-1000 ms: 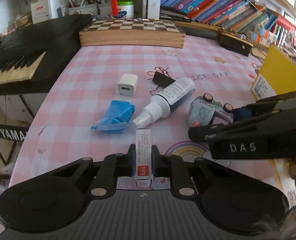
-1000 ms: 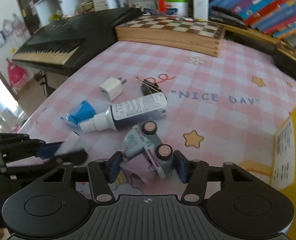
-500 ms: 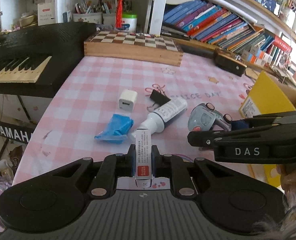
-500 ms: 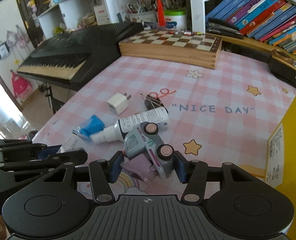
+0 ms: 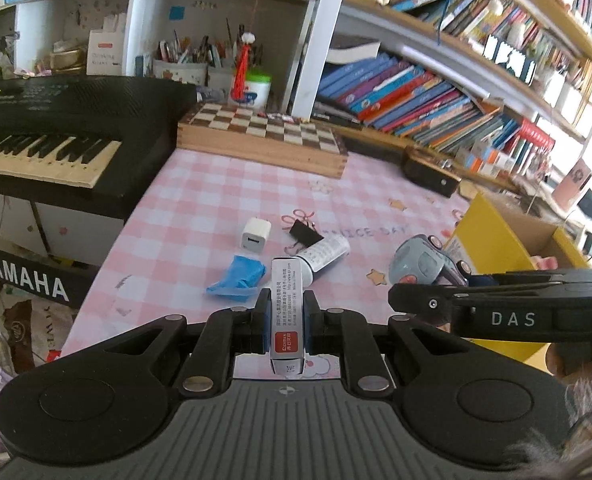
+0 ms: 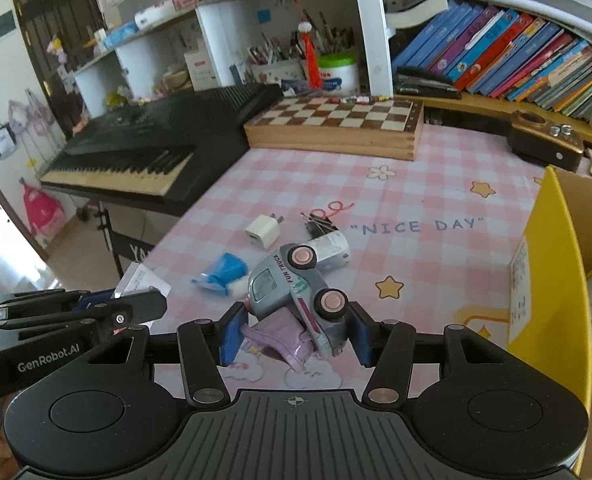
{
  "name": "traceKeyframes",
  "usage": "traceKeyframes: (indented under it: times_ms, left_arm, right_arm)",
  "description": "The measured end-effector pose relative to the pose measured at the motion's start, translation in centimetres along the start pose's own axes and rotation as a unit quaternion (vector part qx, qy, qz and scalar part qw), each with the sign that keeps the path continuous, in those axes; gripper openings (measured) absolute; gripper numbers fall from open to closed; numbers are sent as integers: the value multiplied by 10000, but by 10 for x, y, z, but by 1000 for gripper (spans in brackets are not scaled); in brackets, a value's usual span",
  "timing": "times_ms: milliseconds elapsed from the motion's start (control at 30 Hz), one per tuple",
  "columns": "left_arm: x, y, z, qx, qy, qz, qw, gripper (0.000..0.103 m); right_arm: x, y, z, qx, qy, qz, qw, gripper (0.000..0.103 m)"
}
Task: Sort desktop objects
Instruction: 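Carry the medicine box with the left gripper while the right carries the toy car to the yellow box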
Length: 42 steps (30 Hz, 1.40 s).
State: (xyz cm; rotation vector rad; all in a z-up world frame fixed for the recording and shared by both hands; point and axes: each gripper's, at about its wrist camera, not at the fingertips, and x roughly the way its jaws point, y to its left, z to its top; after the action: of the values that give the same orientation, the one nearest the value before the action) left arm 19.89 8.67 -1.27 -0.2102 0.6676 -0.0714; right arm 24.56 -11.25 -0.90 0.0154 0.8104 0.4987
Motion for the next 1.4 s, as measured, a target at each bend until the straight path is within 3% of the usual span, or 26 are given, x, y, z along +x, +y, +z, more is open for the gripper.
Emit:
traceKeyframes:
  times_ms: [667,1000,1400]
  left_arm:
    - [-73,14,-39,14,33,-591,9982,13]
    - [-93,8,-51,349,69,-936,9950,13]
    - [-108,-10,-63,903,150,-1446,9853,13]
  right_arm:
    - [-58,52,-53,289,-118,-233,9992,53]
    - [-86,65,-81,536,-270,-504,9969,53]
    - [-119,69,-112,984,-560,-955,9890,53]
